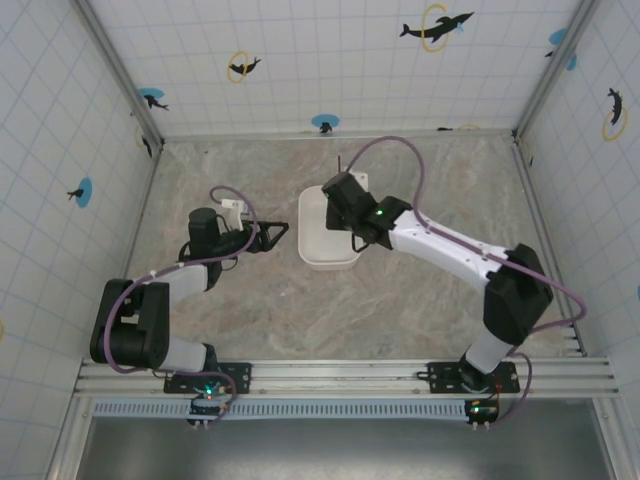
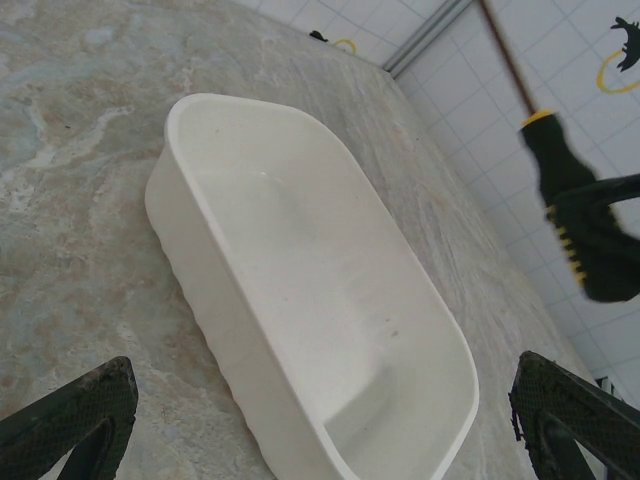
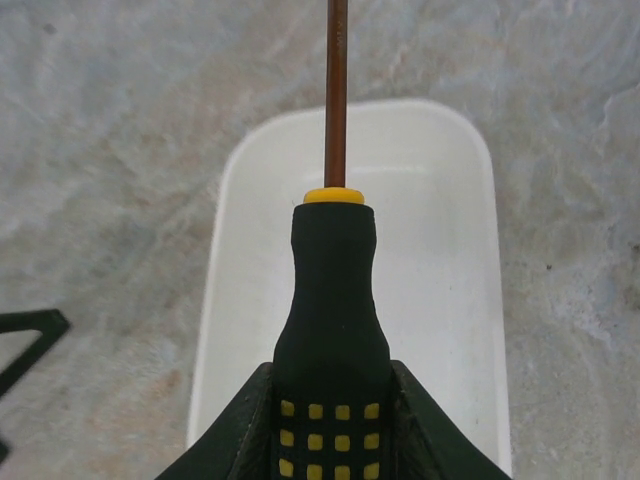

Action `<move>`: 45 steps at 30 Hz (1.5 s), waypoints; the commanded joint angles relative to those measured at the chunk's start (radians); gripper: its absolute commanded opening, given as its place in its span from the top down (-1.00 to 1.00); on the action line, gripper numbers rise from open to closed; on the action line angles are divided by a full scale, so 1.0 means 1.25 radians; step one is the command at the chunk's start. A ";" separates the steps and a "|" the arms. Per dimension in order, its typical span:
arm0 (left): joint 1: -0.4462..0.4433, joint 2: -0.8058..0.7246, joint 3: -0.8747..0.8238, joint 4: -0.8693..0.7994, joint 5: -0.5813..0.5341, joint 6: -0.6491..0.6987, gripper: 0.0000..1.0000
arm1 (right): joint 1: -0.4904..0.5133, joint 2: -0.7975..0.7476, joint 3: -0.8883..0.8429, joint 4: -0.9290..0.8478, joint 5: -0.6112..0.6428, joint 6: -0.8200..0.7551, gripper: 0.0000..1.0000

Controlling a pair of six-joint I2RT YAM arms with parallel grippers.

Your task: Put the screwdriver in the bin

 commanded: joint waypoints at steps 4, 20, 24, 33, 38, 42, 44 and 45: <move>-0.005 0.013 -0.007 0.021 0.017 -0.002 -0.95 | 0.019 0.100 0.066 -0.077 -0.014 0.060 1.00; -0.007 0.007 -0.010 0.000 0.014 0.009 -0.95 | 0.013 0.230 0.094 -0.078 -0.054 0.076 1.00; -0.006 0.007 -0.005 -0.006 0.012 0.011 -0.95 | 0.009 0.244 0.093 -0.075 -0.060 0.076 1.00; -0.006 0.003 -0.001 -0.021 0.009 0.014 -0.95 | 0.007 0.268 0.087 -0.060 -0.079 0.077 1.00; -0.007 -0.004 -0.001 -0.027 0.006 0.015 -0.95 | 0.005 0.276 0.085 -0.058 -0.083 0.077 0.82; -0.007 -0.007 -0.002 -0.030 0.003 0.015 -0.95 | 0.004 0.279 0.085 -0.054 -0.087 0.076 0.73; -0.006 -0.007 -0.002 -0.031 0.003 0.015 -0.95 | 0.004 0.281 0.087 -0.053 -0.090 0.075 0.69; -0.006 -0.006 -0.001 -0.032 0.003 0.015 -0.95 | 0.004 0.281 0.086 -0.051 -0.089 0.074 0.67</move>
